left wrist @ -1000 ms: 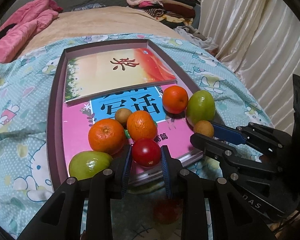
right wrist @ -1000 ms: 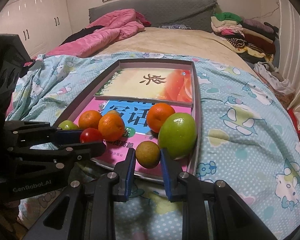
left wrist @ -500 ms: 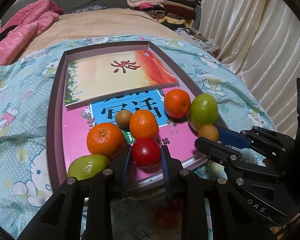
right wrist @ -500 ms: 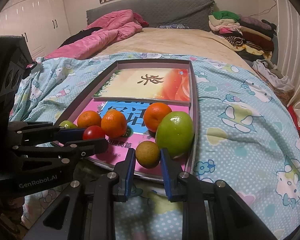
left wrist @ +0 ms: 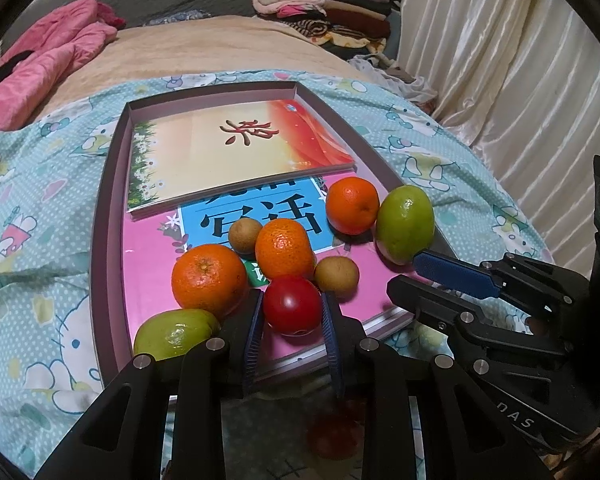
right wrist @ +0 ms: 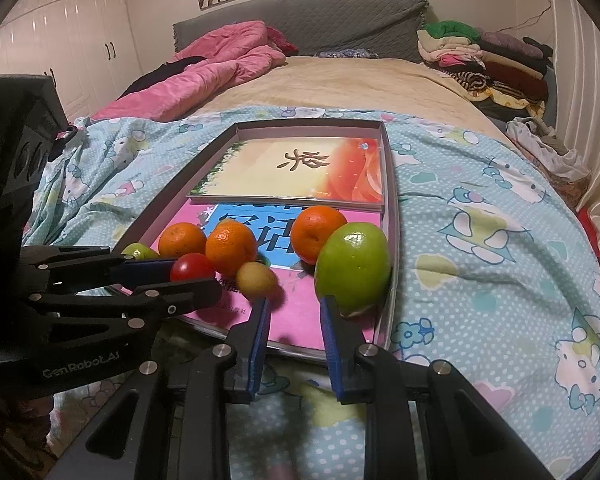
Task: Organize fruits
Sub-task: 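Lower the cherry tomato onto the workbook with the left gripper while the right lowers the brown fruit, then open both grippers and withdraw them back toward the remaining cherry tomatoes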
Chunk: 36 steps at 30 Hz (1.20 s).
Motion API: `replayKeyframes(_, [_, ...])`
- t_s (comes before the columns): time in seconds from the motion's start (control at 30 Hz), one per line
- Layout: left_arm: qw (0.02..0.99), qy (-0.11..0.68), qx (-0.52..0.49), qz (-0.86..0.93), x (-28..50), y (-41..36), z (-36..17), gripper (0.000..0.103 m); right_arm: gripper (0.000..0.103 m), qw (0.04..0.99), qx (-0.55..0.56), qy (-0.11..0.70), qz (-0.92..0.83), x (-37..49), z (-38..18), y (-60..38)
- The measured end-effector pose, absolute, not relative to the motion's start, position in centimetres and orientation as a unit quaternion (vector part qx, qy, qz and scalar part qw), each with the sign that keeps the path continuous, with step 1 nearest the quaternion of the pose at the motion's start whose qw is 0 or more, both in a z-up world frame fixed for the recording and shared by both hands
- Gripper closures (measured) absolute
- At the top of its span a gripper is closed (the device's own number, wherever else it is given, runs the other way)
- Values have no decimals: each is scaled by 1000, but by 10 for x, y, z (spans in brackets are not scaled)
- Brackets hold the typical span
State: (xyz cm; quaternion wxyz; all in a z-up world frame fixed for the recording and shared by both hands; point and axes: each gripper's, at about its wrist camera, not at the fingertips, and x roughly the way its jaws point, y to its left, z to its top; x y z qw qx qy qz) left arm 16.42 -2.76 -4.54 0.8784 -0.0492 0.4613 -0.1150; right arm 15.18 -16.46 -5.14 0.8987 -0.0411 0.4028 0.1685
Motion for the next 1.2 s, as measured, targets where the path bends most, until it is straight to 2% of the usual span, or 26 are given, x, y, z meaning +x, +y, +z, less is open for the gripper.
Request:
replayKeyframes(0.23, [878,462,-53,-113,164,-27,-45,74,77,899,-37,400,174,149,-49,-163])
replayKeyframes(0.7, [878,461,-60,-110,164,-25,-44,72,70,901,-25,396,174,148,-48,-168])
replayKeyframes(0.97, [881,456,-68,-112,163,-22,-40,62,67,905,-21,389,174,147,-45,-169])
replayKeyframes(1.2, [883,450,-72,-109,161,-19,-36,59,64,906,-21,384,176,146,-43,-168])
